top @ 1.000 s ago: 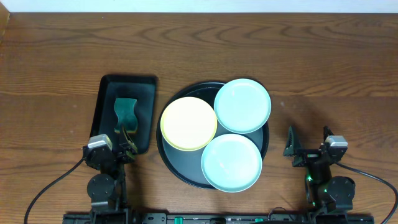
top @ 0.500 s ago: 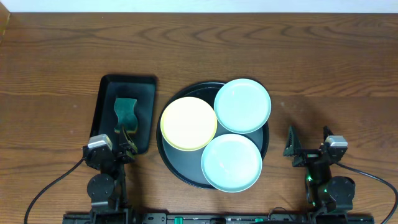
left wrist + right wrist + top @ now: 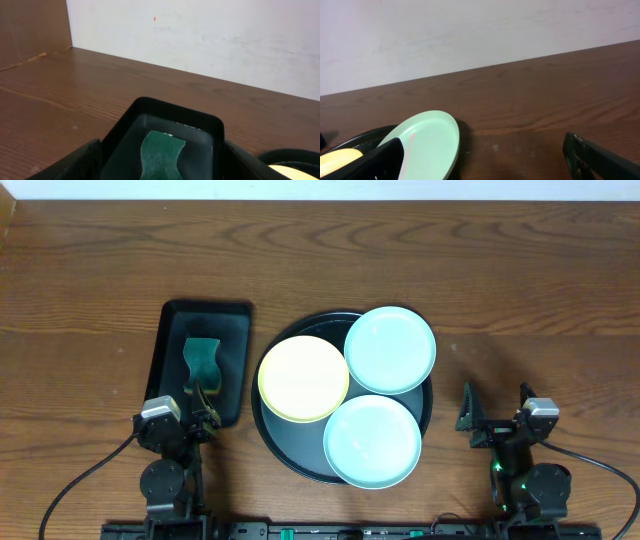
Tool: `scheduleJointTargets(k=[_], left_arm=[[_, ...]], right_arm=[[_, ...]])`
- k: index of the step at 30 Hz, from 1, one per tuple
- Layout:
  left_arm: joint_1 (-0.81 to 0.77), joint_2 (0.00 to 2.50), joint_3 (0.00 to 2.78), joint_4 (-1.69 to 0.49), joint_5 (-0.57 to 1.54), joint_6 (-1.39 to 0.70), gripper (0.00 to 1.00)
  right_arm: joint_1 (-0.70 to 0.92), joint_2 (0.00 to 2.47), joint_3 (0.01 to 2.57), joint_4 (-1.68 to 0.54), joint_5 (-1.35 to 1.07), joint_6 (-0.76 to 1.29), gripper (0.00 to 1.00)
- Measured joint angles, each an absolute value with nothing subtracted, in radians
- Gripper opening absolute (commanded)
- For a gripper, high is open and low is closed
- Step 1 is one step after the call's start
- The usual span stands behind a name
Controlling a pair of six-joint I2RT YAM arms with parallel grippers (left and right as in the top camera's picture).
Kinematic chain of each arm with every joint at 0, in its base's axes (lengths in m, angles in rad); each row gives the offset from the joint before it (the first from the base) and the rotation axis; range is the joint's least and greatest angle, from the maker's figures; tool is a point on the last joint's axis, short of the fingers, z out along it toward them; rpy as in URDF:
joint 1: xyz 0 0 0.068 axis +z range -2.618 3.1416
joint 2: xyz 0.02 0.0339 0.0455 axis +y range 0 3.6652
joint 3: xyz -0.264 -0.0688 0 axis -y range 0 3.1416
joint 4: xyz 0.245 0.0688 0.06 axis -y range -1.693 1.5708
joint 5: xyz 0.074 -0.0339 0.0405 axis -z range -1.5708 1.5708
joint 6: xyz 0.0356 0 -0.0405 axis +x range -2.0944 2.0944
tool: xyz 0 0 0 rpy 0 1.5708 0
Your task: Clean dirty plates on tray and stack at the side
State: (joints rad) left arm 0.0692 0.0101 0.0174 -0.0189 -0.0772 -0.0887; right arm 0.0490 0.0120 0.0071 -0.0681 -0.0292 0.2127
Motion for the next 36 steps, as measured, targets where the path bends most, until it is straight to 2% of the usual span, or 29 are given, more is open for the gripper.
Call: scheduleJointTargets(k=[18, 26, 36], left_arm=[[0.069, 0.01, 0.018, -0.02, -0.077, -0.089, 0.75], [0.069, 0.049, 0.059, -0.076, -0.076, -0.089, 0.75], [0.069, 0.342, 0.398, -0.165, 0.006, -0.089, 0.75]], right_arm=[[0.049, 0.012, 0.007, -0.061, -0.03, 0.207, 0.99], [0.049, 0.016, 0.007, 0.031, -0.03, 0.177, 0.99], [0.049, 0.23, 0.135, 0.058, -0.042, 0.173, 0.99]])
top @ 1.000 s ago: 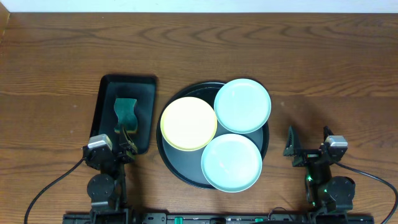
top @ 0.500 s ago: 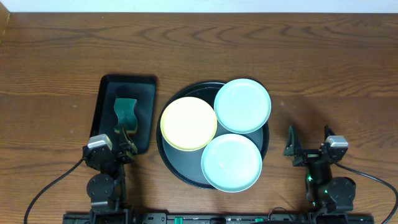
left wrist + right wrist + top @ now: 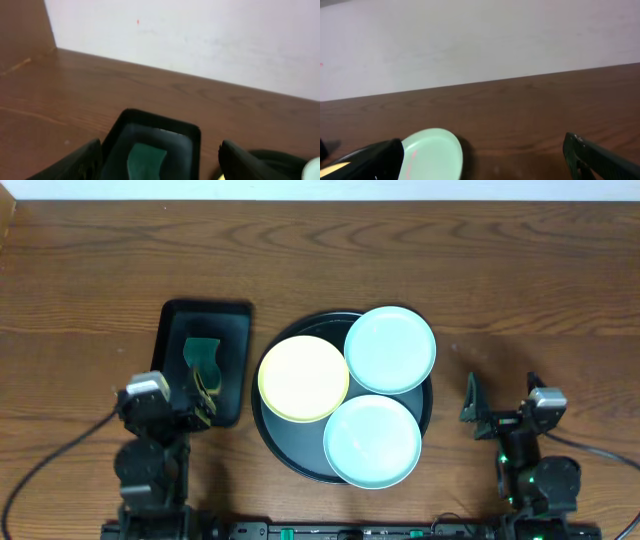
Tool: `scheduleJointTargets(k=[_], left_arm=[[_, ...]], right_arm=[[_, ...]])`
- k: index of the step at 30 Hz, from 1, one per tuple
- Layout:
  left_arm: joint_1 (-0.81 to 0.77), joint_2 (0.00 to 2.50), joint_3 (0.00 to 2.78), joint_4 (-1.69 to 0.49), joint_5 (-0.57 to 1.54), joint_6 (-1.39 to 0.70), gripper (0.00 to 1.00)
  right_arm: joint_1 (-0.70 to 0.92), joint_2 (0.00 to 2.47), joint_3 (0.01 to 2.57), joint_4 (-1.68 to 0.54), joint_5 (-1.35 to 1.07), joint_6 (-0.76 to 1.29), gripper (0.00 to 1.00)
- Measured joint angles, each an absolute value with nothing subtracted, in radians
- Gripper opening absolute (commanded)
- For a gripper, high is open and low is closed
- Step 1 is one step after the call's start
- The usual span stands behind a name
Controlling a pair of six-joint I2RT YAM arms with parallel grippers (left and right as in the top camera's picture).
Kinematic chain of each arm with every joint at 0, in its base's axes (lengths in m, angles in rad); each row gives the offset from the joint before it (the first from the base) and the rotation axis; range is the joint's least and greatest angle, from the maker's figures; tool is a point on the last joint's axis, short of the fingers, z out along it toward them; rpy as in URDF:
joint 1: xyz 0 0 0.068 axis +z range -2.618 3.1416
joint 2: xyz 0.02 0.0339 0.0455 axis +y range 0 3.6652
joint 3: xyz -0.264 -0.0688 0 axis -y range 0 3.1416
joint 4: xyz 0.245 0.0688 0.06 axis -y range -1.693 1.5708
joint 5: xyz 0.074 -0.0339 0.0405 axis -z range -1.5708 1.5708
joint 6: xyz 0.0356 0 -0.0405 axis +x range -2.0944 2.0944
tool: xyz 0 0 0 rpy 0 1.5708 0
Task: Clean dirty plates on tray and stack at the side
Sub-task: 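Move right gripper to the yellow plate rim and left toward sponge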
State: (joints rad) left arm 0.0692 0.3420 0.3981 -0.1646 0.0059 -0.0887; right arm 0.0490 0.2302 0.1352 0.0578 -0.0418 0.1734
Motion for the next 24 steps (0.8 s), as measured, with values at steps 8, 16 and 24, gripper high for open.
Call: scheduleJointTargets(k=[8, 16, 24], left_arm=[[0.069, 0.68, 0.786, -0.472, 0.054, -0.088, 0.75], [0.069, 1.012, 1.232, -0.877, 0.115, -0.089, 0.75], [0.069, 1.258, 1.441, -1.068, 0.133, -0.088, 0.75]], right_arm=[[0.049, 0.617, 0.476, 0.034, -0.11, 0.171, 0.99], [0.049, 1.032, 0.89, -0.295, -0.304, 0.169, 0.99], [0.1, 1.372, 1.259, -0.72, -0.485, 0.172, 0.99]])
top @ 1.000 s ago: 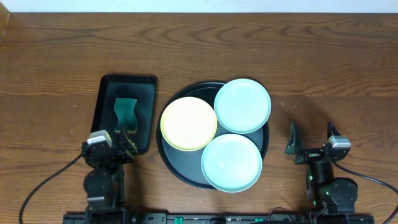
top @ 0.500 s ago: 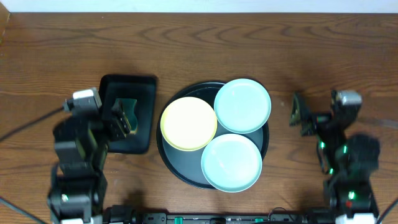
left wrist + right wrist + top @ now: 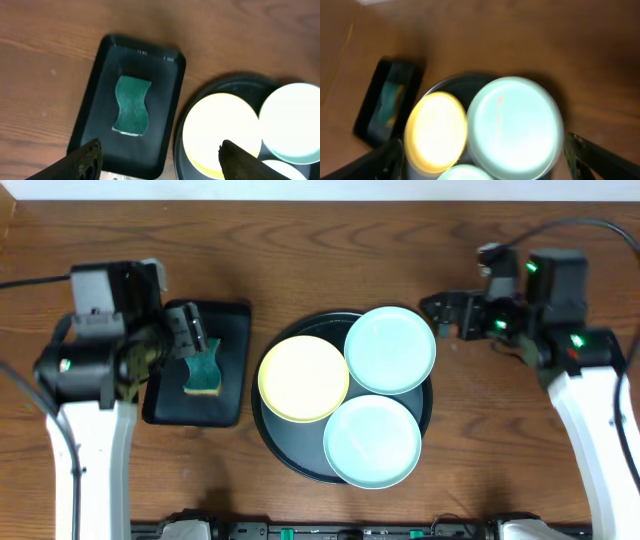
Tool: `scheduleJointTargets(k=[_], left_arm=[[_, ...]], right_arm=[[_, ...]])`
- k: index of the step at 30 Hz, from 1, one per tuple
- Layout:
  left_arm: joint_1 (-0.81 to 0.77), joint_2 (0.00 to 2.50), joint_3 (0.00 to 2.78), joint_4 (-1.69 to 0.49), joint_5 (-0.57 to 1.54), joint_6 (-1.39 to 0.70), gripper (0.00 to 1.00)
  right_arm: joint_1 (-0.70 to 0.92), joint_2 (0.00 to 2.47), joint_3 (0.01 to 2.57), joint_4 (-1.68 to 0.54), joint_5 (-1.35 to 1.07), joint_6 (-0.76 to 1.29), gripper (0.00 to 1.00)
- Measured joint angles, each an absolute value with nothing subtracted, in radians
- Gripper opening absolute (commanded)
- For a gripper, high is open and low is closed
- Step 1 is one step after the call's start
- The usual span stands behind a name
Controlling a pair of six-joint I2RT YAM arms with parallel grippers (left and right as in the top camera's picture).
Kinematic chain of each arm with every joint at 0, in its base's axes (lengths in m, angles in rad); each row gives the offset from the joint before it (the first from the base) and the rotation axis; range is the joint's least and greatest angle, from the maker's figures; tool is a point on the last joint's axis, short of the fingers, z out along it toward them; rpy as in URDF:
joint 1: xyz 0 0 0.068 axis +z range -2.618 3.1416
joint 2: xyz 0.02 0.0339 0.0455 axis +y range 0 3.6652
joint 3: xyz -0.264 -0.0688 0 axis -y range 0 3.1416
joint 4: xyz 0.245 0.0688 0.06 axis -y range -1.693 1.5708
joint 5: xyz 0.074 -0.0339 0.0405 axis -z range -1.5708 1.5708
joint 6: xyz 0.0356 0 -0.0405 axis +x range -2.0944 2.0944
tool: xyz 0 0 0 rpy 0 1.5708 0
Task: Clean dirty plates on tray and stack at the side
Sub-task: 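Move right gripper to the yellow plate rim and left toward sponge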
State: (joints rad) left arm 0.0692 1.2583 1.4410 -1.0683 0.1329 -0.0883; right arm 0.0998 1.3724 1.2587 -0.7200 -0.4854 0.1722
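Note:
A round dark tray (image 3: pixel 293 446) carries three plates: a yellow plate (image 3: pixel 303 378), a mint plate (image 3: pixel 390 350) at the back right and a second mint plate (image 3: pixel 372 441) at the front. The back mint plate (image 3: pixel 514 126) has a thin red streak. A green sponge (image 3: pixel 203 368) lies in a black rectangular tray (image 3: pixel 228 330) to the left. My left gripper (image 3: pixel 188 332) hangs open above that tray's left rear, with the sponge (image 3: pixel 132 105) below it. My right gripper (image 3: pixel 440 315) is open above the table, just right of the back mint plate. Neither holds anything.
Bare wooden table surrounds both trays, with wide room at the back and the far right (image 3: pixel 520 440). The white wall runs along the table's far edge. The right wrist view is blurred.
Both arms have risen from low at the front edge. The left gripper is now above the sponge tray and the right one beside the back mint plate. Both wrist cameras now face downward. Plates and sponge are unmoved.
Both grippers sat low and open at the table's front edge, facing the wall. Then they were slightly raised, still at the front. Now they are high over the table, left by the sponge, right by the back mint plate.

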Motion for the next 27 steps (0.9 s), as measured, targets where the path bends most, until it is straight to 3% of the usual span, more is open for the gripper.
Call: scheduleJointTargets(k=[12, 15, 20, 27], left_arm=[[0.069, 1.419, 1.441, -1.101, 0.134, -0.089, 0.75], [0.069, 1.434, 1.441, -1.102, 0.136, -0.089, 0.75], [0.069, 1.457, 1.441, -1.106, 0.137, -0.089, 0.75], [0.069, 1.462, 1.441, -1.111, 0.136, -0.089, 0.72]], right_arm=[[0.415, 1.675, 1.317, -0.763, -0.536, 0.361, 0.98], [0.445, 1.715, 1.317, -0.719, -0.55, 0.402, 0.69], [0.487, 1.758, 1.317, -0.732, -0.501, 0.485, 0.64], [0.585, 1.814, 1.317, -0.791, -0.303, 0.638, 0.46]])
